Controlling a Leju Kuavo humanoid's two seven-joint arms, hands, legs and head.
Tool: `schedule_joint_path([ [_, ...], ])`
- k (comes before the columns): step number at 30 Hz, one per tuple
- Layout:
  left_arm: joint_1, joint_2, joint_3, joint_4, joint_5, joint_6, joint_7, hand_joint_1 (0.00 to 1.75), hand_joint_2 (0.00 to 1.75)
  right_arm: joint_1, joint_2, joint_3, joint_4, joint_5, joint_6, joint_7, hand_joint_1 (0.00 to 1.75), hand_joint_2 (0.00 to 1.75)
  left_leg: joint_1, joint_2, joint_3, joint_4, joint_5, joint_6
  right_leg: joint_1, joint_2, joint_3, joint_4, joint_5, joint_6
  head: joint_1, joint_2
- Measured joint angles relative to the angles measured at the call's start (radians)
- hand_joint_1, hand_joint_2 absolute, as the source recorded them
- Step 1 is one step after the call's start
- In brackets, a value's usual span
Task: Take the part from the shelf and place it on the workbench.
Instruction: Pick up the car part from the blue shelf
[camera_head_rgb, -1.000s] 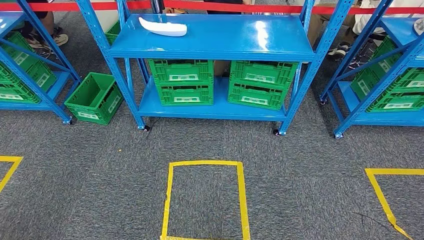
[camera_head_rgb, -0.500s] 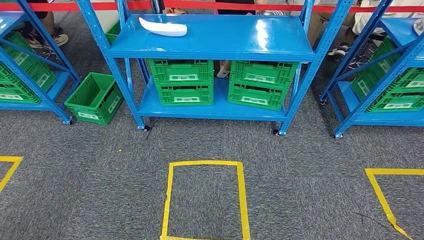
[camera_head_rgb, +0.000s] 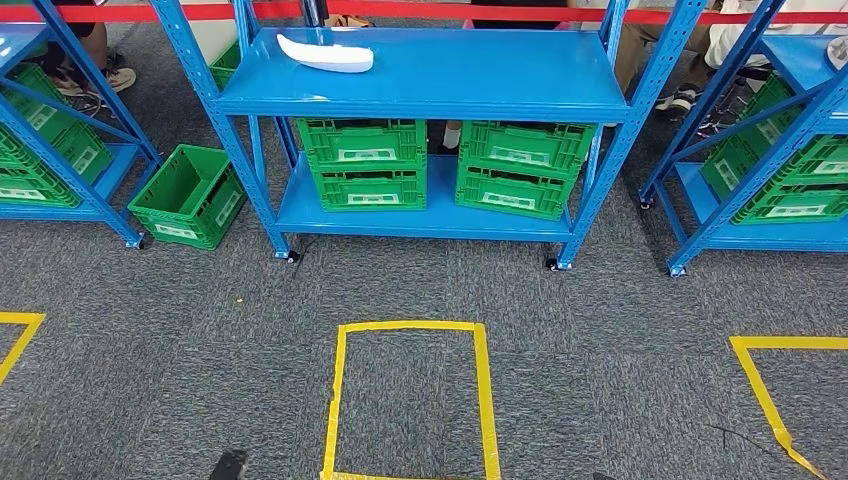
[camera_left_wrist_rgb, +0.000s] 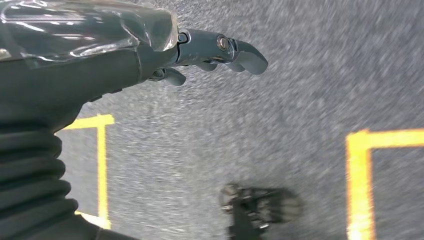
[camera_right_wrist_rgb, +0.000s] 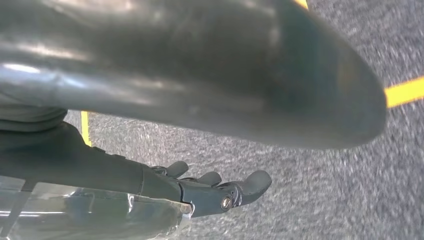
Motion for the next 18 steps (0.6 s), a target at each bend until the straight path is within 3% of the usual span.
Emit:
schedule_joint_path([
  [2,-0.007,0.002,0.000,-0.012,0.035,0.020,-0.029,0.00,0.00,-0.004,0.001,0.015,0.010,-0.015,-0.028,-0.015,0.00,1.75,0.000,0.000,0.000,0.000,0.000,0.000,0.000,0.000,0.000,0.000,0.000,0.000,0.000,0.000],
  [8,-0.024,0.009,-0.004,-0.159,0.115,0.002,-0.114,0.00,0.00,-0.012,0.002,0.040,0.029,-0.043,-0.052,-0.046,0.00,1.75,-0.001,0.000,-0.002,0.004,-0.001,0.002,-0.004,0.000,0.000,-0.002,0.002,0.002,0.000,0.000],
  [11,-0.040,0.015,-0.017,-0.247,0.135,-0.047,-0.137,0.00,0.00,-0.016,0.005,0.048,0.033,-0.050,-0.045,-0.054,0.00,1.75,-0.004,-0.002,-0.006,0.008,-0.001,0.014,-0.009,0.000,0.000,-0.009,0.008,0.012,-0.001,0.000],
  [13,-0.051,0.015,-0.031,-0.311,0.148,-0.089,-0.149,0.00,0.00,-0.020,0.004,0.051,0.036,-0.055,-0.041,-0.059,0.00,1.75,0.002,0.001,0.008,-0.018,0.013,0.025,-0.004,-0.001,-0.005,-0.001,0.003,0.013,0.000,0.000],
  [14,-0.057,0.015,-0.040,-0.342,0.156,-0.112,-0.153,0.00,0.00,-0.022,0.004,0.052,0.036,-0.057,-0.038,-0.061,0.00,1.75,0.004,0.003,0.015,-0.033,0.022,0.032,-0.001,-0.002,-0.018,0.025,-0.011,0.009,0.001,0.000],
  [16,-0.068,0.013,-0.062,-0.401,0.172,-0.157,-0.160,0.00,0.00,-0.026,0.003,0.055,0.037,-0.063,-0.030,-0.064,0.00,1.75,0.006,0.008,0.022,-0.047,0.032,0.040,0.003,-0.003,-0.078,0.145,-0.062,-0.004,0.003,0.000],
  [18,-0.073,0.013,-0.085,-0.456,0.190,-0.202,-0.165,0.00,0.00,-0.028,0.002,0.057,0.040,-0.068,-0.025,-0.065,0.00,1.75,0.005,0.010,0.020,-0.047,0.032,0.041,0.003,-0.003,-0.144,0.270,-0.100,-0.004,0.004,0.000],
])
